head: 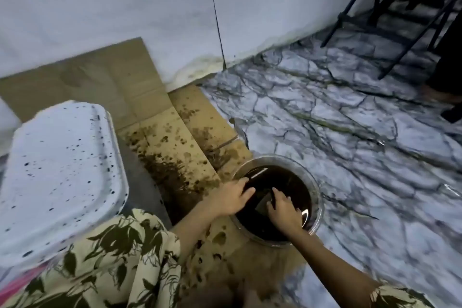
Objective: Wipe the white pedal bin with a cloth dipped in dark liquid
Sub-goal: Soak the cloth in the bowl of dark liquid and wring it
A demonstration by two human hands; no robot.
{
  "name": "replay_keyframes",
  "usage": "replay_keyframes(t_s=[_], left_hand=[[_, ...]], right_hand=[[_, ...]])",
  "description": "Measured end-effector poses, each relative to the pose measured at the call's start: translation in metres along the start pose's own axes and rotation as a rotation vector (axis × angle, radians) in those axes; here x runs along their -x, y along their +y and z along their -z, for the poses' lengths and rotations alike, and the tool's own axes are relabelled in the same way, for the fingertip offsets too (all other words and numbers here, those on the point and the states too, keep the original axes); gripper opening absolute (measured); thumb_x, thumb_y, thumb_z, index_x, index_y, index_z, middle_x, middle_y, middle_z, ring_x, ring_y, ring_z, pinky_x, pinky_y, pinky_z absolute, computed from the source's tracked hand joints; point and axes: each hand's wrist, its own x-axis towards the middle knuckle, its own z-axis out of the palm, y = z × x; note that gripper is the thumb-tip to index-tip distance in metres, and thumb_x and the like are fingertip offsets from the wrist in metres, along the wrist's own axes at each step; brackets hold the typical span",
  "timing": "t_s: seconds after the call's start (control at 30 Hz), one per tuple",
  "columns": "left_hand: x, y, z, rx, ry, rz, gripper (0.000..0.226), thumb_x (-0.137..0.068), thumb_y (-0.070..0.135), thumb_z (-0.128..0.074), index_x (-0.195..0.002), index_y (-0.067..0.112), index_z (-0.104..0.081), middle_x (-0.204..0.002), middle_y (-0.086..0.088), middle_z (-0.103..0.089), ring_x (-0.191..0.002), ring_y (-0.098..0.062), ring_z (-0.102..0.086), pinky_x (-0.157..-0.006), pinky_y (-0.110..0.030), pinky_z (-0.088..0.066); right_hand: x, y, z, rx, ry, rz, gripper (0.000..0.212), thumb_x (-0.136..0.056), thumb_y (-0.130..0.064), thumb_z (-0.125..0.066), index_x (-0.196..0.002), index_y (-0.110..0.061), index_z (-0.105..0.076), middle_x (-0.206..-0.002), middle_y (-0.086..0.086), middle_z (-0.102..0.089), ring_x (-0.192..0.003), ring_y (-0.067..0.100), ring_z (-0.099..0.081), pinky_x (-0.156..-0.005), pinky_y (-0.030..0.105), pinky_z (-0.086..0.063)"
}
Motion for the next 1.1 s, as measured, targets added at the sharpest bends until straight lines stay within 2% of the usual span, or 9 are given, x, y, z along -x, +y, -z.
replay_keyframes(t_s=[0.13, 0.23, 0.37, 0.5, 0.67, 0.87, 0.97, 1.0, 1.1], left_hand=[[-0.035, -0.013, -0.035, -0.047, -0.106, 0.021, 0.055, -0.101, 0.041, -0.032, -0.149, 0.013, -0.024, -0.151, -0.009, -0.036, -0.136, -0.025, -0.038, -0.109, -0.037, -0.035], [-0.057, -0.014, -0.062, -0.025, -0.151, 0.008, 0.05, -0.101, 0.03, -0.035, -0.147, 0.013, -0.027, -0.148, -0.01, -0.038, -0.132, -0.028, -0.042, -0.105, -0.038, -0.039], [-0.06, -0.017, -0.097, -0.282, -0.241, -0.003, 0.064, -0.097, 0.034, -0.041, -0.15, 0.011, -0.013, -0.154, -0.007, -0.024, -0.134, -0.028, -0.038, -0.103, -0.043, -0.038], [-0.062, -0.017, -0.103, -0.347, -0.092, 0.088, 0.063, -0.095, 0.033, -0.048, -0.145, 0.007, -0.021, -0.144, -0.009, -0.038, -0.126, -0.027, -0.045, -0.097, -0.04, -0.041], [-0.066, -0.013, -0.089, 0.074, 0.127, 0.093, 0.028, -0.095, 0.027, -0.05, -0.115, 0.01, -0.059, -0.116, -0.01, -0.056, -0.112, -0.028, -0.054, -0.093, -0.04, -0.045], [-0.064, 0.005, -0.045, 0.507, 0.412, -0.001, 0.013, -0.092, 0.023, -0.058, -0.096, 0.016, -0.068, -0.085, -0.006, -0.069, -0.079, -0.022, -0.064, -0.066, -0.027, -0.041], [-0.057, 0.016, -0.019, 0.68, 0.485, -0.057, 0.005, -0.091, 0.024, -0.06, -0.089, 0.02, -0.063, -0.08, -0.007, -0.066, -0.076, -0.024, -0.062, -0.066, -0.035, -0.044], [-0.055, 0.019, -0.01, 0.722, 0.459, -0.083, 0.005, -0.089, 0.024, -0.063, -0.092, 0.02, -0.06, -0.084, -0.005, -0.065, -0.079, -0.015, -0.062, -0.067, -0.028, -0.043], [-0.049, 0.024, 0.017, 0.687, 0.247, -0.197, 0.05, -0.08, 0.026, -0.074, -0.122, 0.028, -0.045, -0.107, 0.017, -0.053, -0.086, 0.026, -0.049, -0.07, 0.002, -0.036]], right_hand=[[-0.031, 0.012, -0.021, 0.111, -0.11, -0.063, 0.061, -0.097, -0.046, -0.039, -0.15, -0.037, -0.01, -0.16, 0.0, 0.008, -0.147, 0.032, 0.004, -0.113, 0.061, -0.011], [-0.053, 0.019, -0.036, 0.113, -0.141, -0.099, 0.055, -0.097, -0.05, -0.036, -0.148, -0.042, -0.016, -0.16, -0.001, 0.012, -0.146, 0.034, 0.002, -0.111, 0.06, -0.01], [-0.068, 0.024, -0.047, 0.133, -0.098, -0.106, 0.046, -0.099, -0.038, -0.032, -0.145, -0.033, -0.03, -0.157, 0.003, -0.018, -0.141, 0.03, -0.021, -0.11, 0.051, -0.022], [-0.068, 0.021, -0.041, -0.018, 0.021, -0.03, 0.033, -0.1, -0.027, -0.04, -0.129, -0.022, -0.055, -0.128, 0.007, -0.059, -0.12, 0.027, -0.053, -0.1, 0.039, -0.04], [-0.053, -0.001, -0.001, -0.406, 0.271, 0.125, 0.027, -0.098, -0.025, -0.049, -0.081, -0.009, -0.063, -0.071, 0.0, -0.064, -0.073, 0.019, -0.062, -0.061, 0.022, -0.034], [-0.035, -0.021, 0.051, -0.668, 0.37, 0.274, 0.024, -0.095, -0.024, -0.055, -0.082, -0.011, -0.071, -0.08, 0.005, -0.071, -0.079, 0.017, -0.064, -0.073, 0.036, -0.051], [-0.022, -0.023, 0.076, -1.001, 0.264, 0.309, 0.015, -0.089, -0.015, -0.062, -0.083, -0.021, -0.074, -0.079, -0.003, -0.075, -0.076, 0.008, -0.067, -0.067, 0.02, -0.054], [-0.018, -0.023, 0.084, -1.075, 0.21, 0.326, 0.016, -0.087, -0.011, -0.064, -0.083, -0.022, -0.074, -0.08, -0.004, -0.075, -0.076, 0.007, -0.068, -0.067, 0.018, -0.053], [-0.012, -0.025, 0.098, -0.985, 0.082, 0.449, 0.032, -0.083, 0.002, -0.065, -0.096, -0.026, -0.073, -0.095, -0.005, -0.074, -0.091, 0.008, -0.069, -0.078, 0.019, -0.052]])
